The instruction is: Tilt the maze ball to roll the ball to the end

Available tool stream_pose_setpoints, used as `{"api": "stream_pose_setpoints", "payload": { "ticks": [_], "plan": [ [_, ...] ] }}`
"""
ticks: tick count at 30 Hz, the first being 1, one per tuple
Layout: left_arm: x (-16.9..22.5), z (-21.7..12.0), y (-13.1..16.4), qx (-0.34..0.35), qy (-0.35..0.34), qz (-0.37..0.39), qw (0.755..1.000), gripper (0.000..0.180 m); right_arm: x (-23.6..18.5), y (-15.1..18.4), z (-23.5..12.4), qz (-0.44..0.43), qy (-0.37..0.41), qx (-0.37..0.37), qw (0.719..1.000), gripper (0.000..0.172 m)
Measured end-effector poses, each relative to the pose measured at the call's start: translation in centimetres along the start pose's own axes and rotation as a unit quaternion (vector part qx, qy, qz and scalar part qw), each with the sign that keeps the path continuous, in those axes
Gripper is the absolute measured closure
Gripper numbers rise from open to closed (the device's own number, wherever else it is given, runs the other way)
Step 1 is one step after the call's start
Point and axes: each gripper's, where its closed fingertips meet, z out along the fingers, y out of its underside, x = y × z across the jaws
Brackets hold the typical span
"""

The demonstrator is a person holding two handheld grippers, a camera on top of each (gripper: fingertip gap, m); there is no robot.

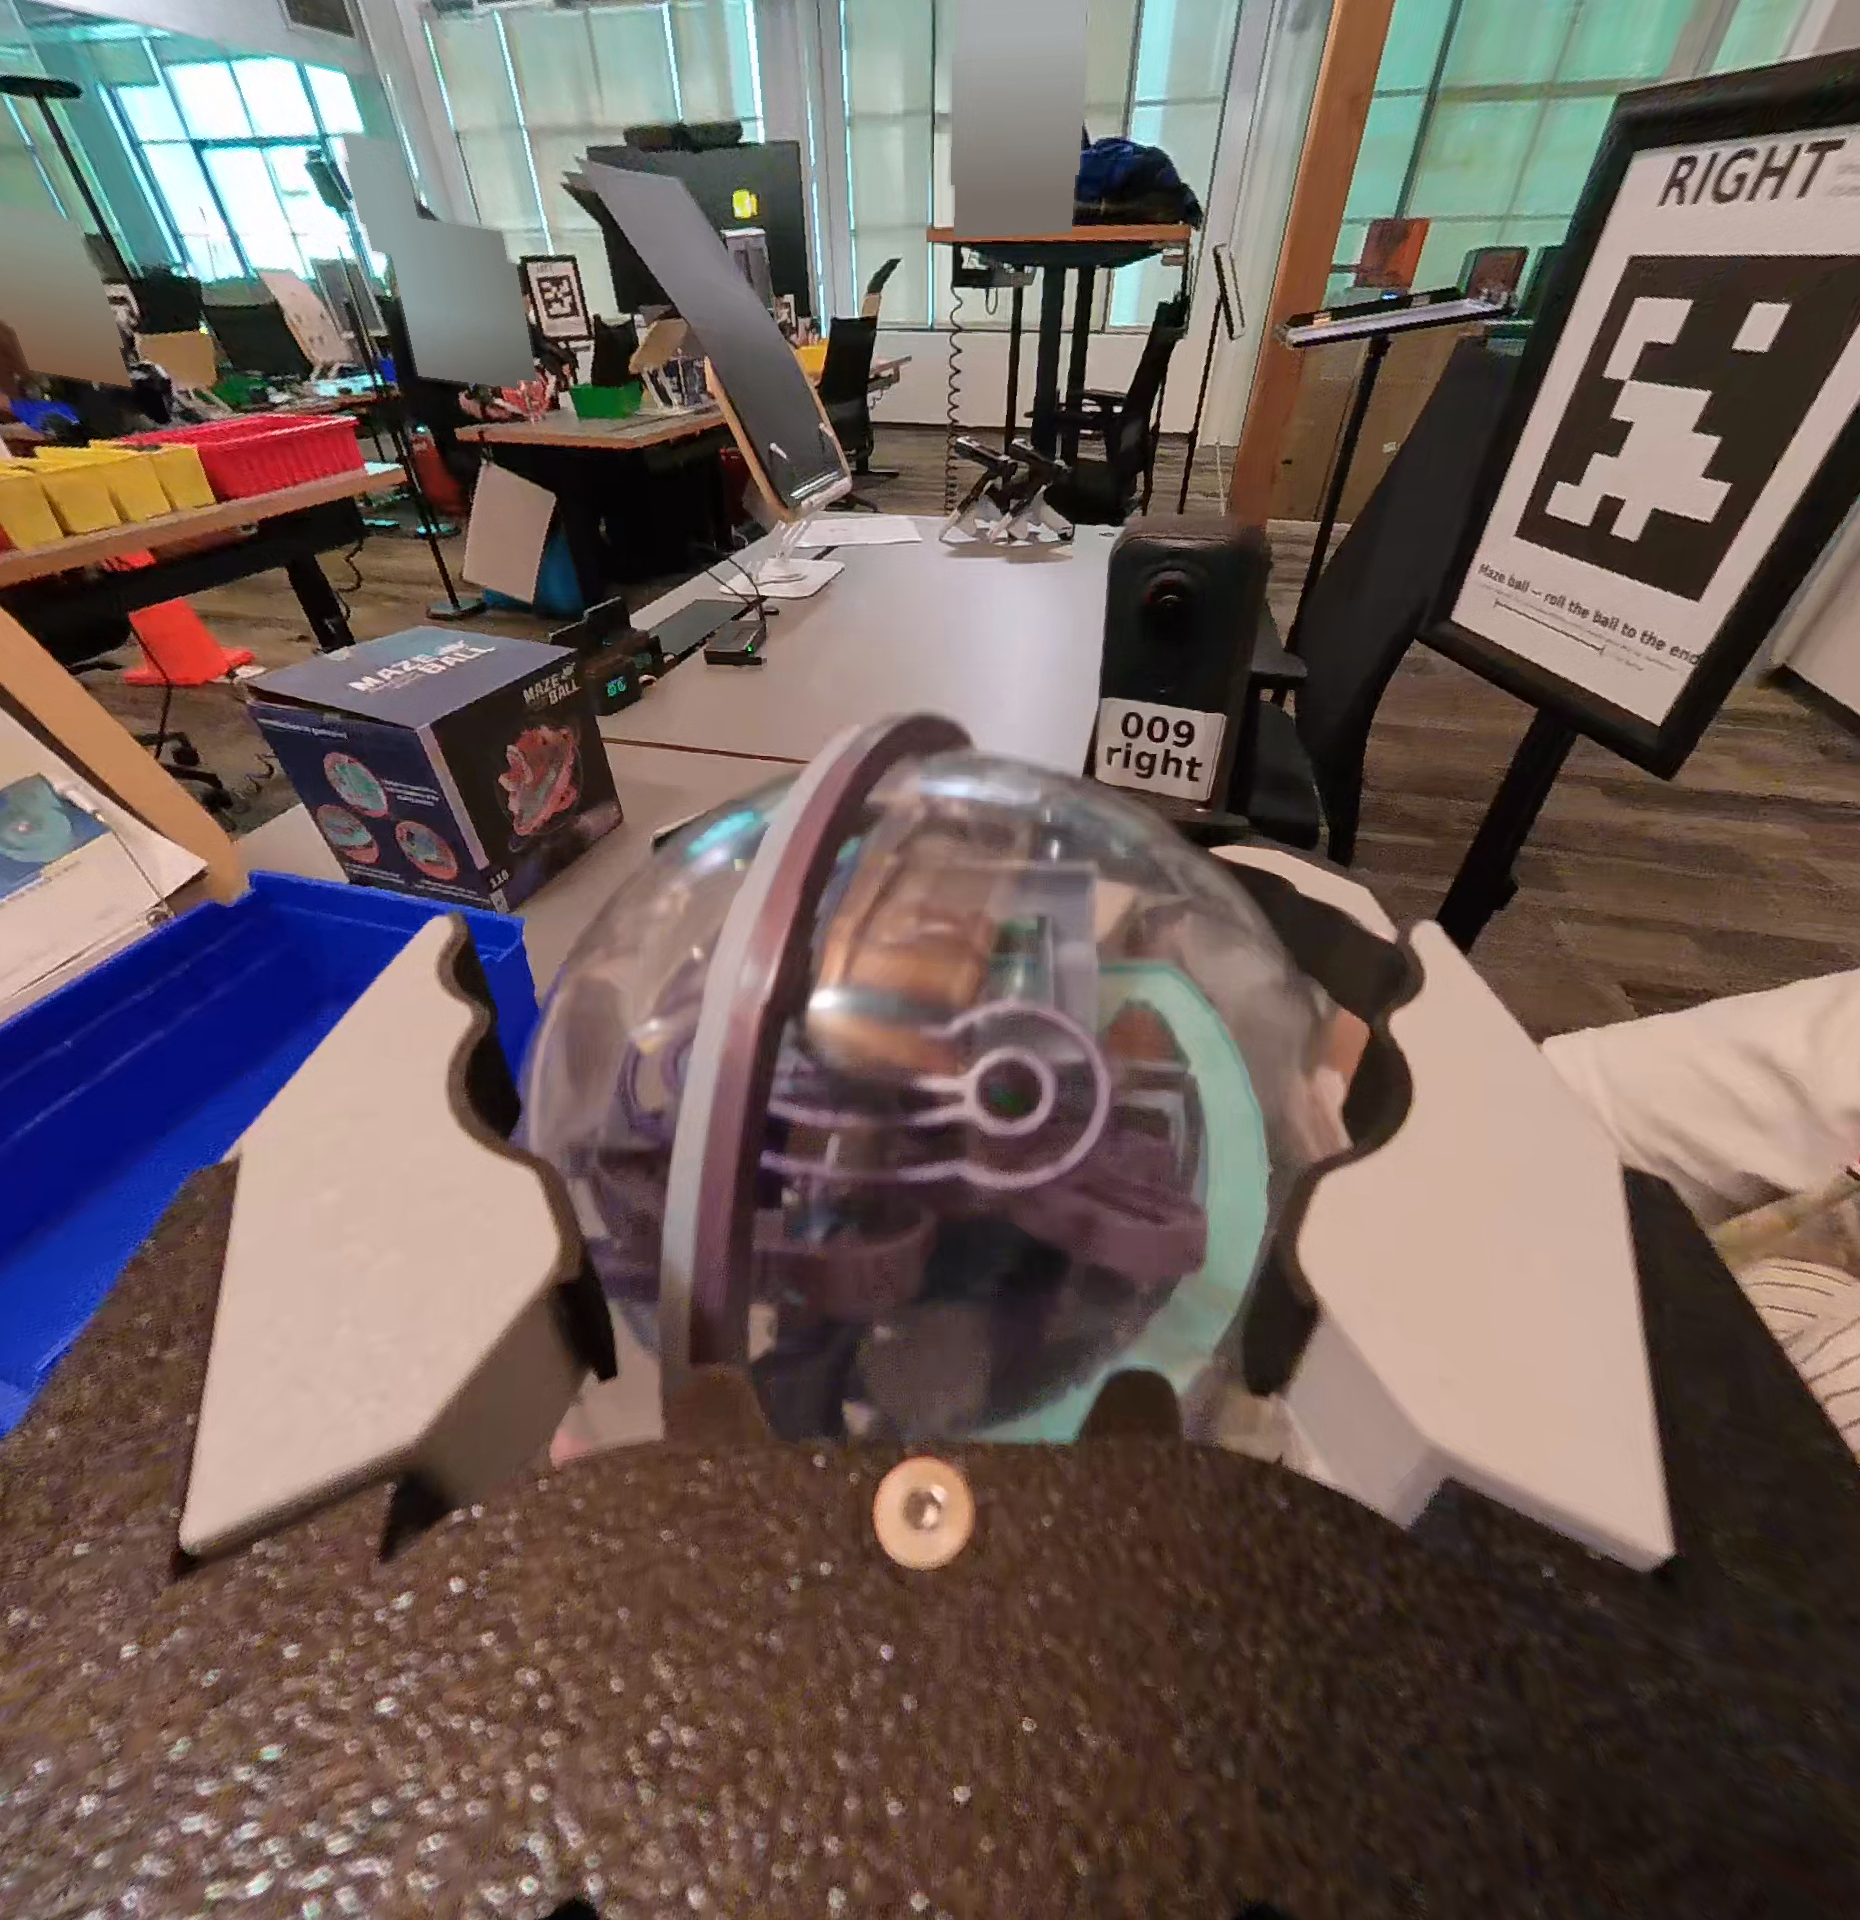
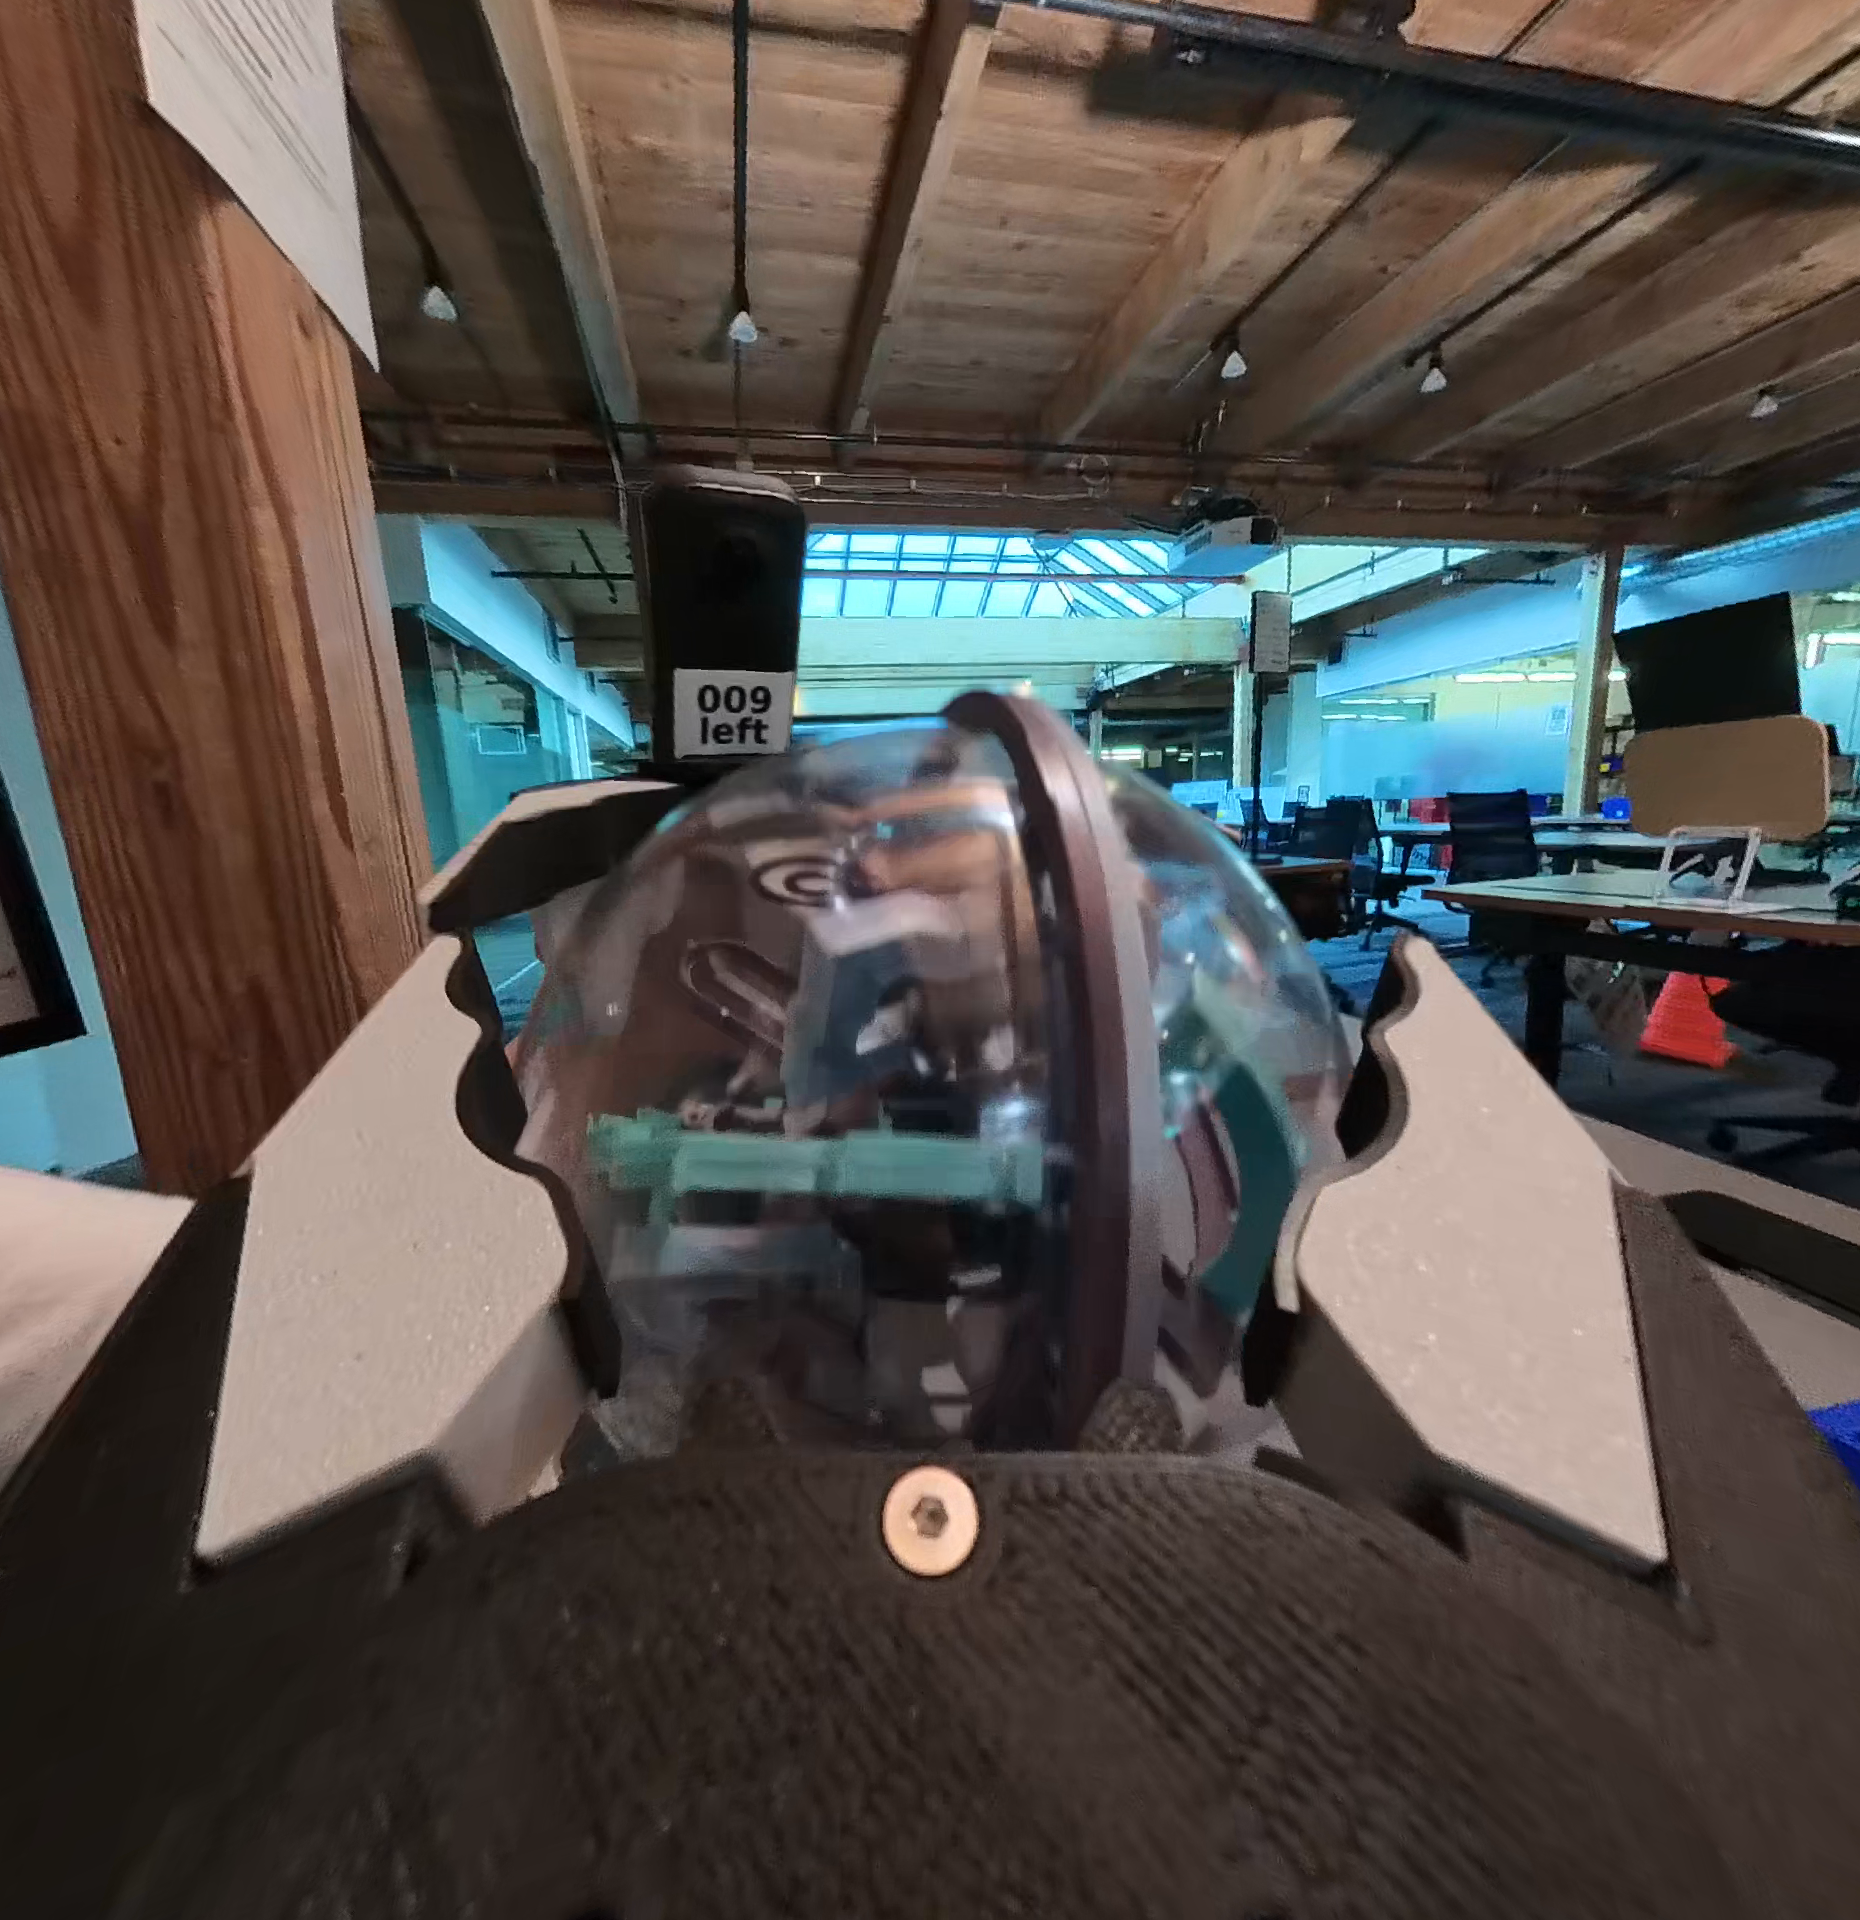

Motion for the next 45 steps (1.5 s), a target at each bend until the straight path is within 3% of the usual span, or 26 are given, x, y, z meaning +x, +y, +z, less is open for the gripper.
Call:
{"api": "stream_pose_setpoints", "payload": {
  "ticks": [3,9,14,21,28,37,41,45],
  "plan": [
    [0.5,-0.4,-0.9,0.044,0.028,-0.034,0.998,0.024,-0.6,-1.6,-0.5,-0.006,-0.015,0.051,0.999,0.015],
    [-0.6,0.1,0.0,0.049,0.037,-0.078,0.995,0.024,0.7,-0.6,-0.3,0.025,0.000,-0.006,1.000,0.014],
    [-0.9,0.3,-0.9,0.074,0.007,-0.025,0.997,0.023,1.4,-0.6,-0.1,0.027,0.003,-0.023,0.999,0.014],
    [-1.4,-0.3,-2.3,0.092,0.007,-0.051,0.994,0.023,1.2,-2.0,1.1,-0.005,0.004,-0.046,0.999,0.014],
    [-0.4,-1.9,-7.5,0.149,-0.045,0.021,0.988,0.023,0.0,-6.3,2.9,-0.034,-0.010,-0.032,0.999,0.015],
    [4.8,-3.4,-12.8,0.192,-0.053,0.105,0.974,0.024,-5.4,-11.8,2.9,-0.117,-0.087,0.009,0.989,0.015],
    [5.8,-4.0,-14.3,0.223,-0.052,0.105,0.968,0.024,-6.6,-13.7,3.0,-0.131,-0.090,0.034,0.987,0.015],
    [6.0,-4.6,-15.0,0.261,-0.052,0.116,0.957,0.024,-6.9,-13.7,3.3,-0.173,-0.082,0.025,0.981,0.015]
  ]
}}
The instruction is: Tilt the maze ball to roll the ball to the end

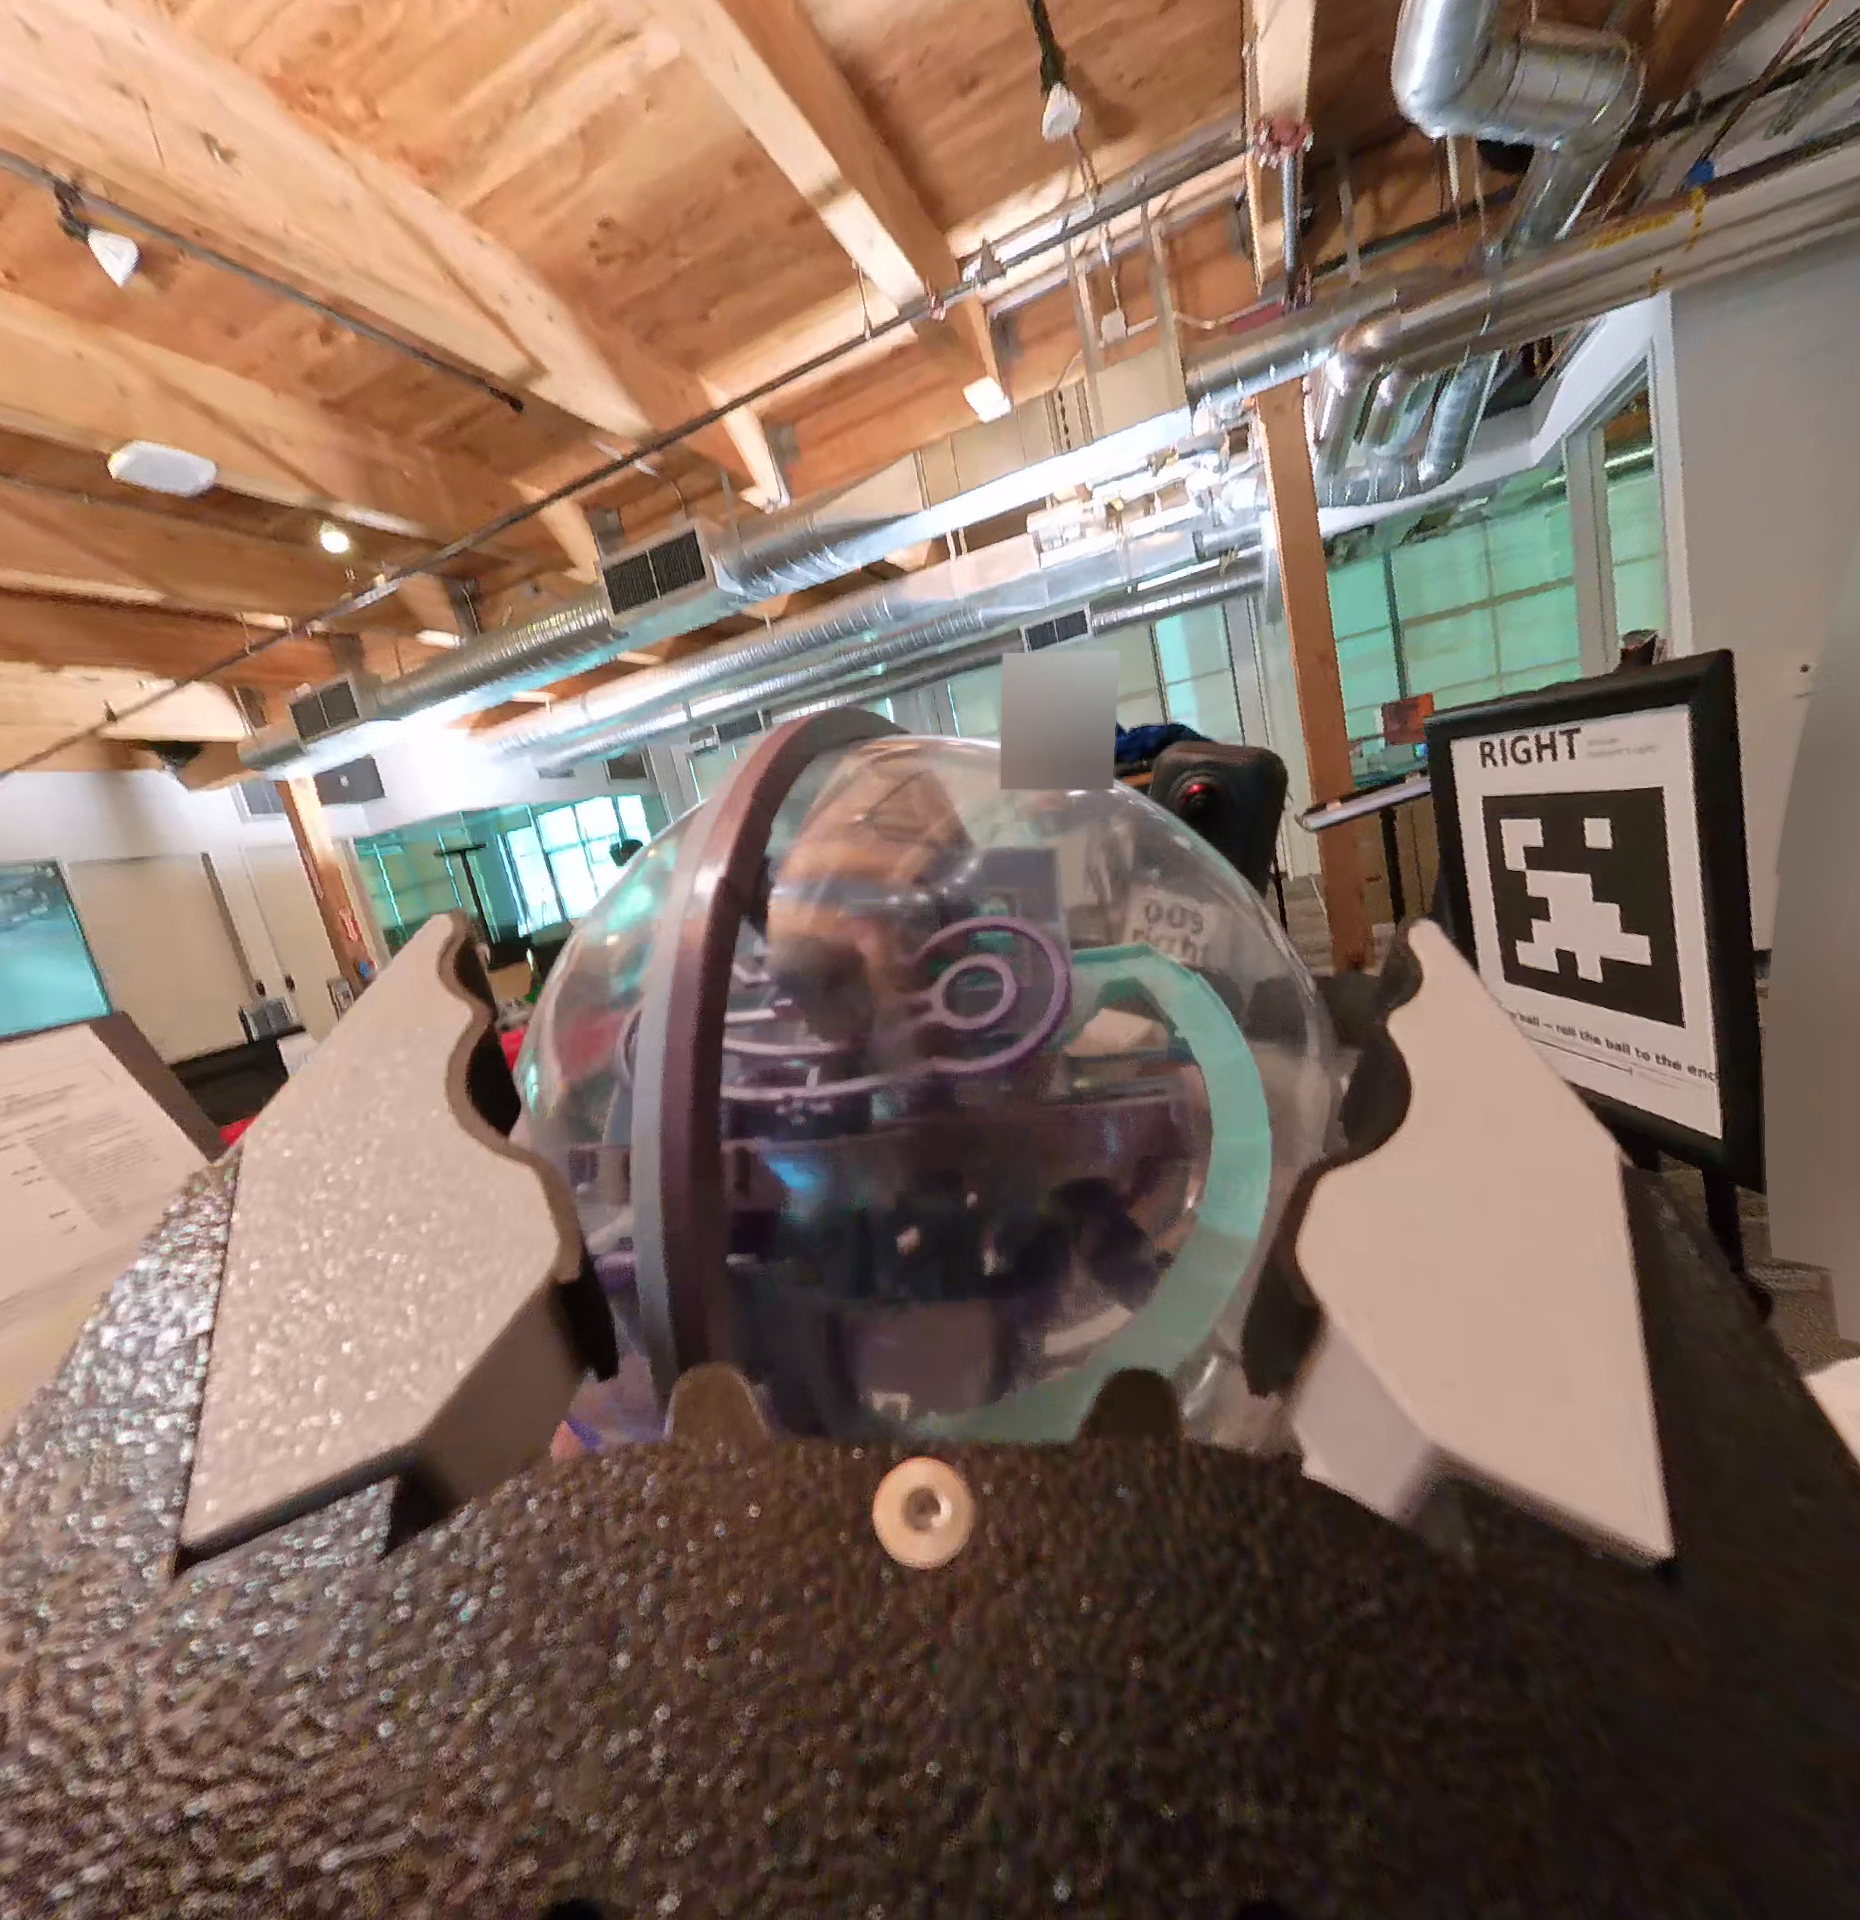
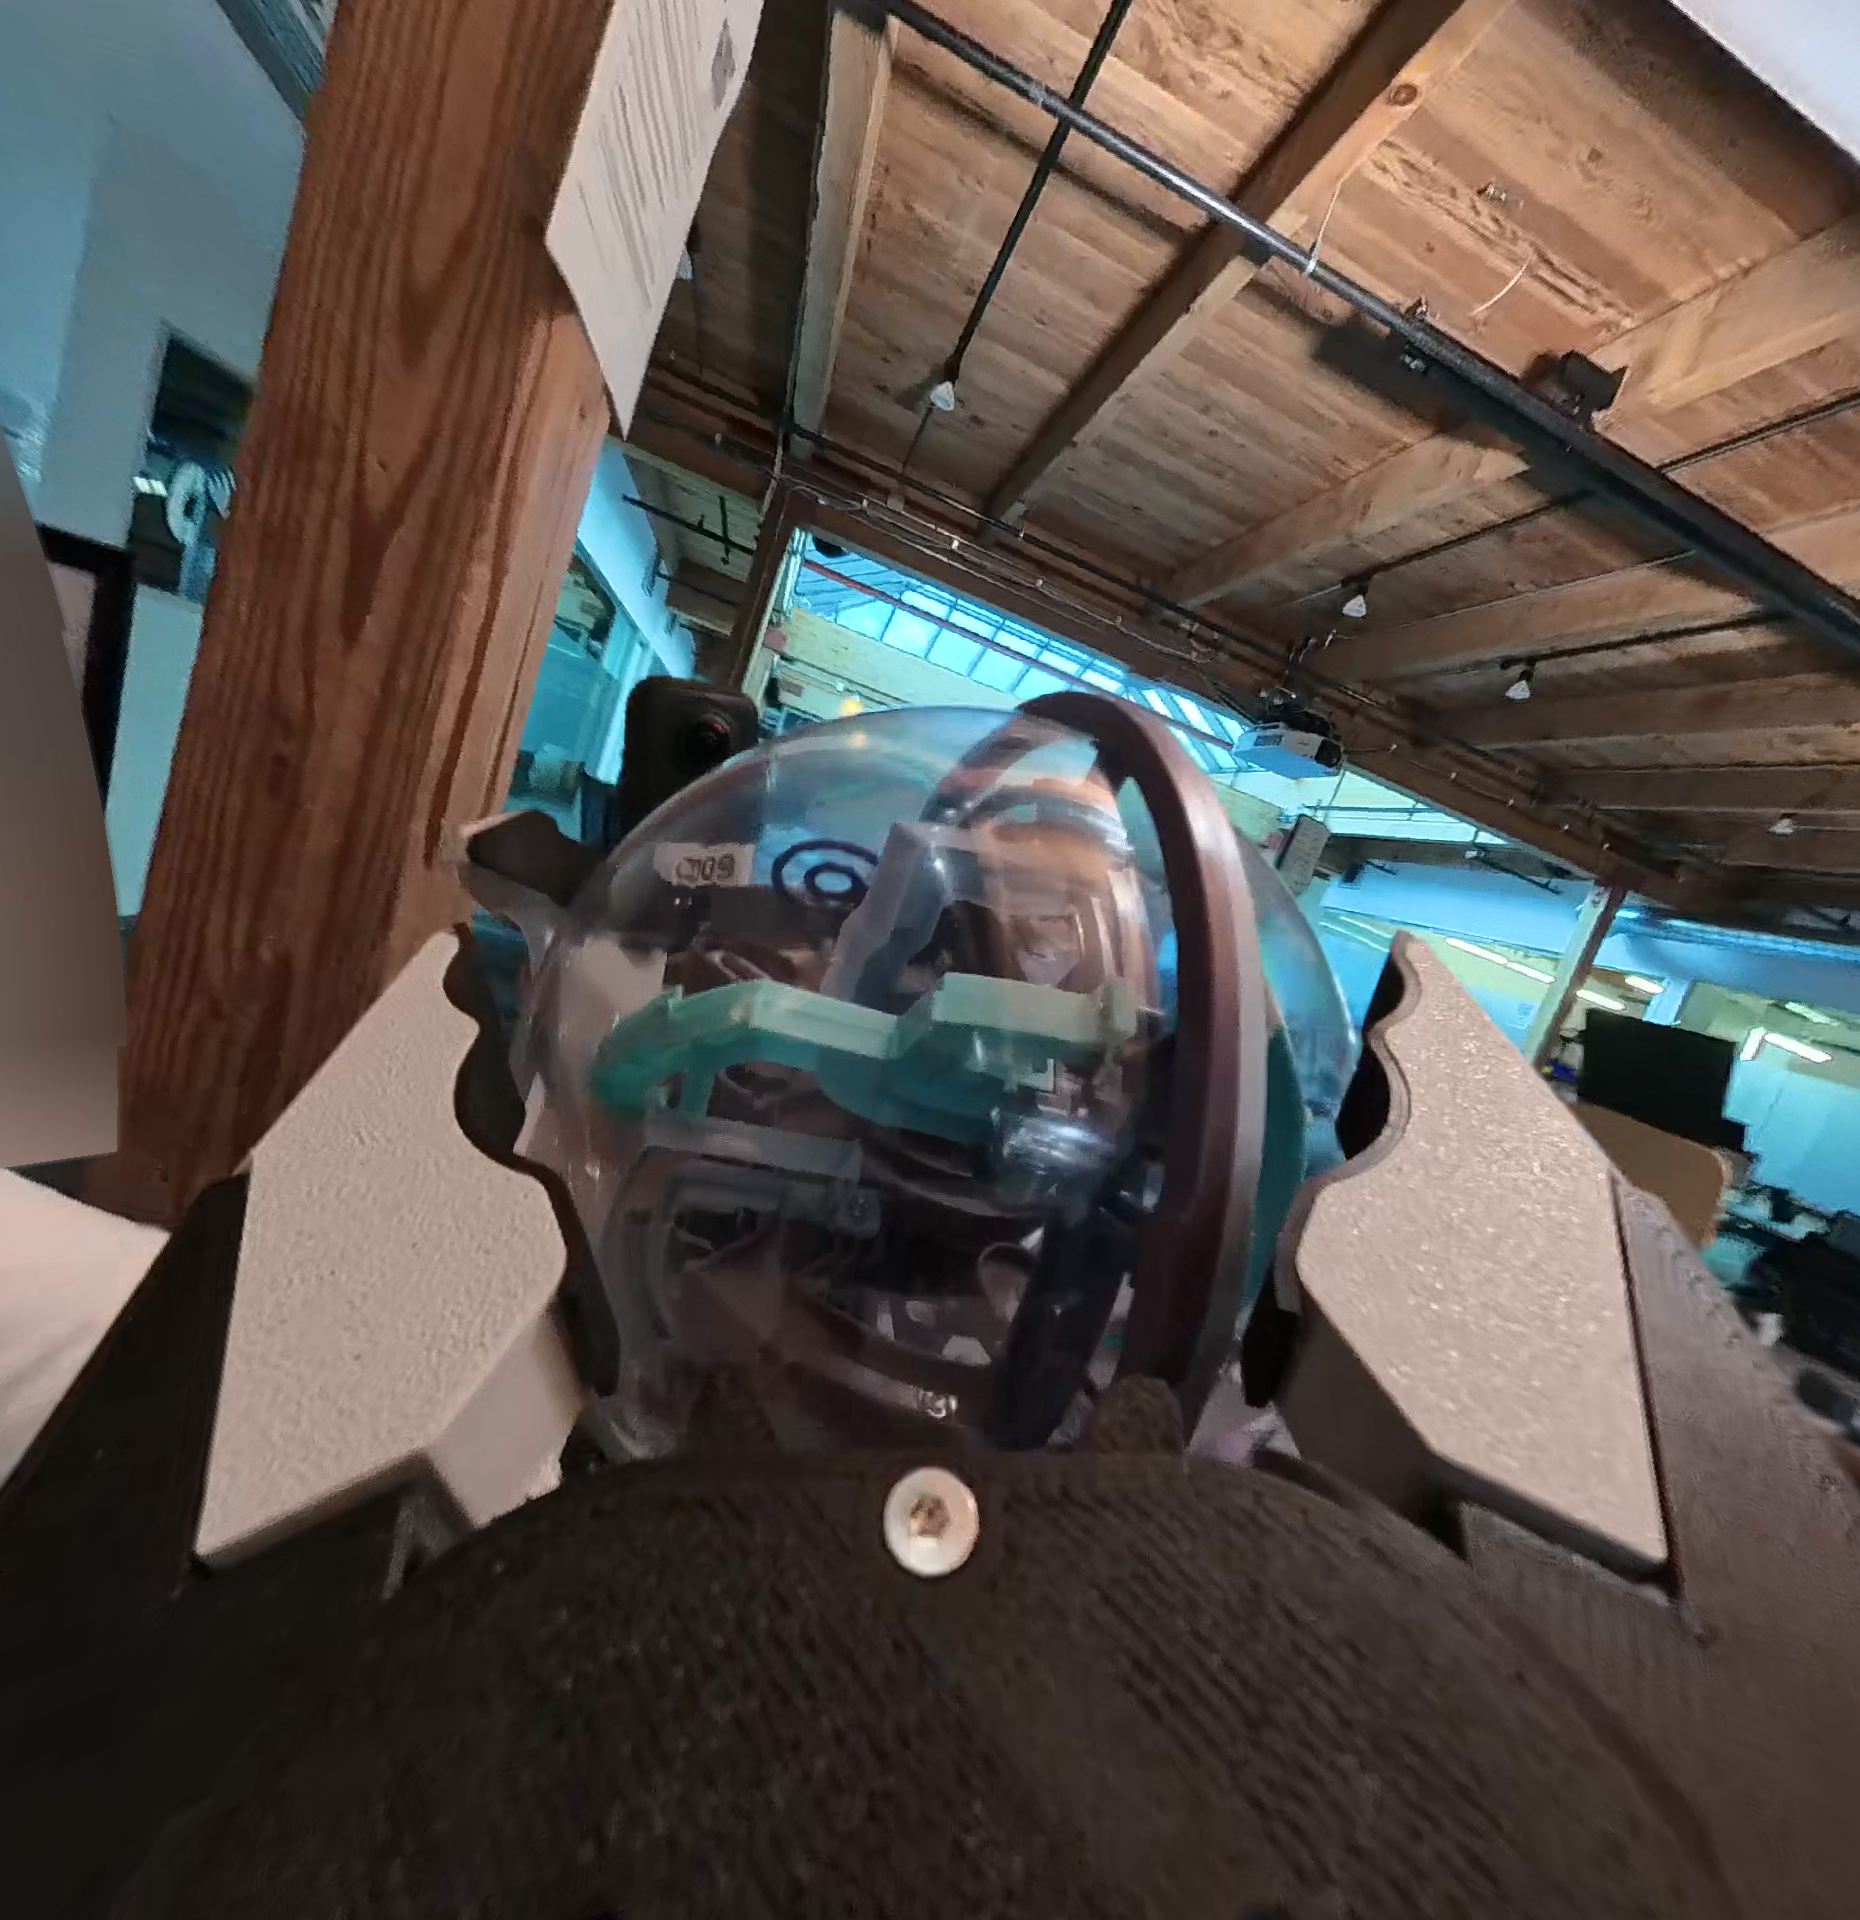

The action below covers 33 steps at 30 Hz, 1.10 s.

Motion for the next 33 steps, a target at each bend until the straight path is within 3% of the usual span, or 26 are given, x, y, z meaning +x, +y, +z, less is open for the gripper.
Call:
{"api": "stream_pose_setpoints", "payload": {
  "ticks": [6,12,18,21,27,30,33],
  "plan": [
    [1.1,-0.5,-1.5,0.072,0.036,0.049,0.996,0.023,-1.1,-0.8,0.3,-0.084,-0.015,-0.010,0.996,0.014],
    [0.7,-0.9,-2.6,0.163,0.035,0.053,0.985,0.024,-1.4,-1.2,1.3,-0.182,-0.040,-0.091,0.978,0.014],
    [-1.7,-0.7,-2.5,0.179,-0.001,-0.037,0.983,0.024,0.7,-0.6,1.9,-0.111,-0.007,-0.144,0.983,0.015],
    [-4.3,0.0,0.4,0.105,-0.041,-0.128,0.985,0.024,3.2,1.9,1.5,-0.021,0.047,-0.170,0.984,0.015],
    [-8.8,-1.4,9.0,0.036,-0.096,-0.291,0.951,0.024,6.9,10.5,-0.8,0.165,0.125,-0.229,0.951,0.015],
    [-9.5,-2.5,12.9,0.032,-0.097,-0.342,0.934,0.024,7.2,14.1,-1.9,0.192,0.138,-0.263,0.936,0.014],
    [-9.6,-3.1,14.7,0.041,-0.093,-0.356,0.929,0.024,7.1,15.7,-2.4,0.190,0.126,-0.283,0.932,0.014]
  ]
}}
